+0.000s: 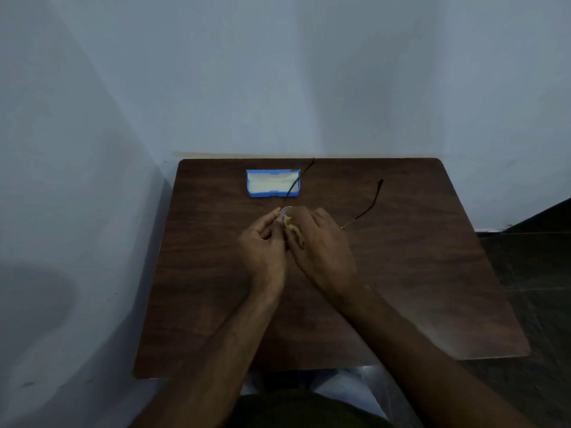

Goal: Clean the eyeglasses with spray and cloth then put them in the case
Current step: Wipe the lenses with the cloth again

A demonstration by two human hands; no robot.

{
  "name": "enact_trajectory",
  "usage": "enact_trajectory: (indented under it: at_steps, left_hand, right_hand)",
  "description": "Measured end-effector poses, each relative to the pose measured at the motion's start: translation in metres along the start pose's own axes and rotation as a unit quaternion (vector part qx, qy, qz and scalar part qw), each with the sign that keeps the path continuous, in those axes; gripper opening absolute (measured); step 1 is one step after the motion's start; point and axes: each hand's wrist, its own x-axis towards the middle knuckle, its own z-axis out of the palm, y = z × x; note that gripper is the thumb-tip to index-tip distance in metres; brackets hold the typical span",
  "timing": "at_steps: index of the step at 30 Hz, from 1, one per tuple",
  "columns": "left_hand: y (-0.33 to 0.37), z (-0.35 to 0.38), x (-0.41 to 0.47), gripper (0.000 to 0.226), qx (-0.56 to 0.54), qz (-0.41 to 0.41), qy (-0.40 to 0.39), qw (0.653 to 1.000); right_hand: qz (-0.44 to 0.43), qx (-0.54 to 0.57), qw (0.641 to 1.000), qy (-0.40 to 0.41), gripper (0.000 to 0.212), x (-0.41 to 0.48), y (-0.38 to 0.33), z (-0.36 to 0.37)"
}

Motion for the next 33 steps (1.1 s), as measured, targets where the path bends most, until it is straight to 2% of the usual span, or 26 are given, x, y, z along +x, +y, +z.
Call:
enact_trajectory:
  at_steps: [3, 9, 13, 16, 20, 22, 25, 28, 31, 33]
  left_hand:
    - [-0.003, -0.001, 0.003, 0.023, 0.001, -0.006, 0.004, 1.0]
    - [-0.006, -0.001, 0.001, 0.022, -0.006, -0.034, 0.014, 0.999]
    - [-0.007, -0.006, 0.004, 0.023, -0.019, -0.058, 0.022, 0.998]
    - [-0.007, -0.004, 0.003, 0.024, -0.032, -0.047, 0.01, 0.998]
    - [-0.008, -0.005, 0.004, 0.024, -0.021, -0.025, 0.008, 0.999]
    - [-0.01, -0.007, 0.004, 0.025, -0.015, -0.028, 0.009, 0.999]
    - [-0.009, -0.006, -0.001, 0.024, -0.016, -0.006, -0.005, 1.0]
    - [-0.009, -0.004, -0.002, 0.025, 0.011, 0.026, -0.007, 1.0]
    - [-0.009, -0.007, 0.004, 0.025, 0.014, 0.02, 0.002, 1.0]
    - [-0.011, -0.008, 0.003, 0.025, -0.003, 0.006, 0.007, 1.0]
  right_hand:
    - [-0.014, 0.01, 1.0, -0.019, 0.021, -0.006, -0.002, 0.002]
    - [0.011, 0.028, 0.999, 0.019, 0.026, 0.0, -0.008, 0.005]
    - [0.006, 0.021, 0.999, -0.031, 0.023, -0.009, -0.002, 0.008]
    - [0.006, -0.011, 1.0, 0.0, 0.021, -0.002, 0.004, 0.01]
    - [0.025, 0.022, 0.999, 0.039, 0.016, 0.007, -0.01, 0.01]
    - [0.024, 0.033, 0.999, 0.028, 0.02, 0.005, -0.01, 0.007]
    - [0.01, -0.003, 1.0, 0.007, 0.012, 0.008, -0.005, 0.003]
    - [0.052, 0.022, 0.998, -0.015, 0.013, 0.015, -0.008, 0.003]
    - [0.082, 0.07, 0.992, -0.06, 0.019, 0.014, -0.007, 0.002]
    - [0.064, 0.044, 0.995, -0.07, 0.019, 0.014, -0.003, -0.002]
